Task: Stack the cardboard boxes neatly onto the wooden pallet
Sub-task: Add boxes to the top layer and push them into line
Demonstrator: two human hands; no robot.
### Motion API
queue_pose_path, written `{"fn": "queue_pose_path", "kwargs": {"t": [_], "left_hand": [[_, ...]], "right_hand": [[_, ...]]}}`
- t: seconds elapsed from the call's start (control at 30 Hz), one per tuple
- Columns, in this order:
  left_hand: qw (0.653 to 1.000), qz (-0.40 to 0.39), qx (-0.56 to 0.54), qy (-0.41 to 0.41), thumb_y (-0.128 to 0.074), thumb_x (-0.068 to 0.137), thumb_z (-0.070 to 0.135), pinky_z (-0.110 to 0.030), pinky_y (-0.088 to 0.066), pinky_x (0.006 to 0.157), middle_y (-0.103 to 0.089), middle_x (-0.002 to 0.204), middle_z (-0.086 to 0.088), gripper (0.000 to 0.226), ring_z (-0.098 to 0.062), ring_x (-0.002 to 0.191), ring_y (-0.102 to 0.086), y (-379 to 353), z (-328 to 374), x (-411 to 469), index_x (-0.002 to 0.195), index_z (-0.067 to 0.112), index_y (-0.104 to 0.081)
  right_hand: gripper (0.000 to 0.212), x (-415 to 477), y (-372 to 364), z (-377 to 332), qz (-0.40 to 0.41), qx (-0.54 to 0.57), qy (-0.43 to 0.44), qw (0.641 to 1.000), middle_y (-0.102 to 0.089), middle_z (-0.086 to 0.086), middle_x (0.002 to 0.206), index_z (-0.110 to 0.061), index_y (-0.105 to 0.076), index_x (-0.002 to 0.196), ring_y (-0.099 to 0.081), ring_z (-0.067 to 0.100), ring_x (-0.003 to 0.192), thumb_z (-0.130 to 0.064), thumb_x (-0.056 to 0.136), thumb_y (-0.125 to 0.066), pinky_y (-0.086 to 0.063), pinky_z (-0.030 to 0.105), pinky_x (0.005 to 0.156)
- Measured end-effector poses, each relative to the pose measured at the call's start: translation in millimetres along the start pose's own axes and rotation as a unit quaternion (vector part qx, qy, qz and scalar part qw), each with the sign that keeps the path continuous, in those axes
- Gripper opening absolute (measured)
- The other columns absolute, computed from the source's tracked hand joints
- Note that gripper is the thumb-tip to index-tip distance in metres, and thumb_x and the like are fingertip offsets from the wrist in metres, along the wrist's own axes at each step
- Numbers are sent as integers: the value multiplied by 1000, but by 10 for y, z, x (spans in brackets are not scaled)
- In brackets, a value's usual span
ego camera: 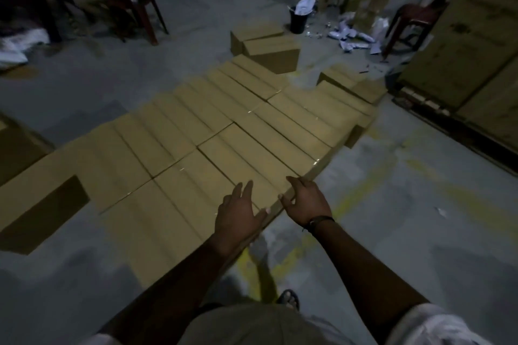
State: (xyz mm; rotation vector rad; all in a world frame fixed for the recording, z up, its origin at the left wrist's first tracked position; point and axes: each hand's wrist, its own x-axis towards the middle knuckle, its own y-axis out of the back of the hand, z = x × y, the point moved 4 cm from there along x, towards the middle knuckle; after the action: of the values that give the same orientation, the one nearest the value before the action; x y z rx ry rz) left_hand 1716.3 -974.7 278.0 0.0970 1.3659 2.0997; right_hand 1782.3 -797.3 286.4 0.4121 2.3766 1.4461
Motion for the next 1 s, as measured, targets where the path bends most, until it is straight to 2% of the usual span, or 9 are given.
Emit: {"fn": "queue_pose_path", "kwargs": {"t": [0.17,0.47,0.6,0.77,1.0], "left_hand": [[1000,-13,-23,-16,-53,90,69,-47,-36,113,-19,167,-6,91,-35,145,-31,-157,792,347,161,27,-15],[997,-58,-11,-44,-53,89,70,-48,-38,113,-22,166,-6,93,-36,145,-32,-575,1700,1049,161,24,-17],[995,-84,-33,-45,-52,87,73,-49,-38,113,-25,165,-5,95,-35,145,-33,-843,2047,1551,161,24,-18],[995,-80,-53,-21,-55,87,72,-46,-37,115,-29,163,-6,95,-33,145,-35,-1191,2548,2384,160,23,-20],[991,-108,-78,0,-57,88,70,-39,-40,111,-38,157,-11,91,-34,138,-43,-1571,3623,3505,158,18,-30]], "right_hand": [[60,54,489,706,22,12,-41,999,-52,11,142,-16,-45,146,-46,32,130,-44,95,-58,-44,42,104],[62,407,994,1778,47,30,-94,994,-51,11,144,-16,-44,148,-44,32,131,-47,96,-57,-44,43,103],[62,762,1169,2345,35,22,-106,994,-50,10,145,-17,-43,148,-44,32,131,-50,97,-55,-44,43,103],[64,1413,1460,3119,13,14,-115,993,-45,7,149,-20,-39,151,-42,31,134,-53,98,-52,-42,45,106],[64,2204,2259,4126,-25,-27,-116,993,-43,5,151,-23,-34,153,-40,28,136,-54,99,-48,-43,42,105]]}}
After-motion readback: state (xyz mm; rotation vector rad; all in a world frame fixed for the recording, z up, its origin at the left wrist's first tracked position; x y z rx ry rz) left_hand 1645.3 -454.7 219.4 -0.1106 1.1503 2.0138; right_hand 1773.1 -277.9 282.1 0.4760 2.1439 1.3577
